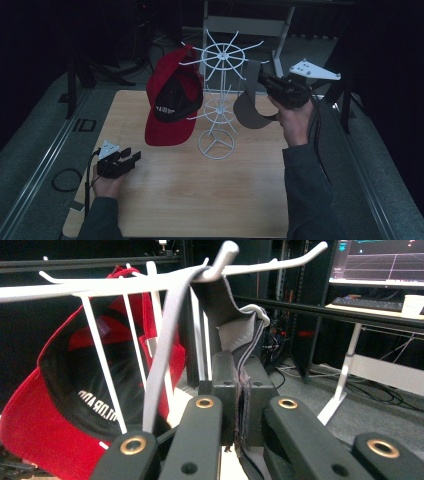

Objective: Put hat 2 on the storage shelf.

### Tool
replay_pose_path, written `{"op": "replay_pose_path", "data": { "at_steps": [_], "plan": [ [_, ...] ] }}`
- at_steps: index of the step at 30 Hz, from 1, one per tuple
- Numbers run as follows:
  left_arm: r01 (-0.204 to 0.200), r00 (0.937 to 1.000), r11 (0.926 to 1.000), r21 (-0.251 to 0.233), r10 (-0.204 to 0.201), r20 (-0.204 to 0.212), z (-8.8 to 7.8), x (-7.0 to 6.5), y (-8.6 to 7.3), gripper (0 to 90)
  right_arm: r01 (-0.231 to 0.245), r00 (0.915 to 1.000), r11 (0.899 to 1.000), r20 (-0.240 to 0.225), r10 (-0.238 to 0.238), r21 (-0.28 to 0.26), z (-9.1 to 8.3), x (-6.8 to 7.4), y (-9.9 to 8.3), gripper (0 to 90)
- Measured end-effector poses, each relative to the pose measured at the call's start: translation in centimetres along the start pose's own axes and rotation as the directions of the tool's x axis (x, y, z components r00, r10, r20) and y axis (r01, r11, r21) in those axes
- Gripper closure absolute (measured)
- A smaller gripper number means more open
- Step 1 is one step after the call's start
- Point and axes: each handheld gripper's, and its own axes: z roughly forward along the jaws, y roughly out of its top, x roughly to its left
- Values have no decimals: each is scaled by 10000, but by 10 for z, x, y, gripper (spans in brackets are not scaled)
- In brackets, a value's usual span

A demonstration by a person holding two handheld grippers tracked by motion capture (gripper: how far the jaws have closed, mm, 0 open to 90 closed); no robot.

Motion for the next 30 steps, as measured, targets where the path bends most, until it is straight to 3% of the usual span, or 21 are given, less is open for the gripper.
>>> {"op": "replay_pose_path", "data": {
  "at_steps": [6, 11, 30],
  "plan": [
    [19, 10000, 10000, 2, -19, -1, 0, 0, 0, 534, -25, 9999, 9999, 130, 27, -154, -6, -3, 0, 850],
    [-19, 10000, 10000, 27, 19, 6, 1, 0, 0, 533, -125, 9992, 9995, 376, 136, -304, -13, -8, 2, 773],
    [-1, 10000, 10000, 13, 1, 29, 2, -1, 0, 532, -191, 9984, 9984, 519, 218, -528, -33, -17, 0, 562]
  ]
}}
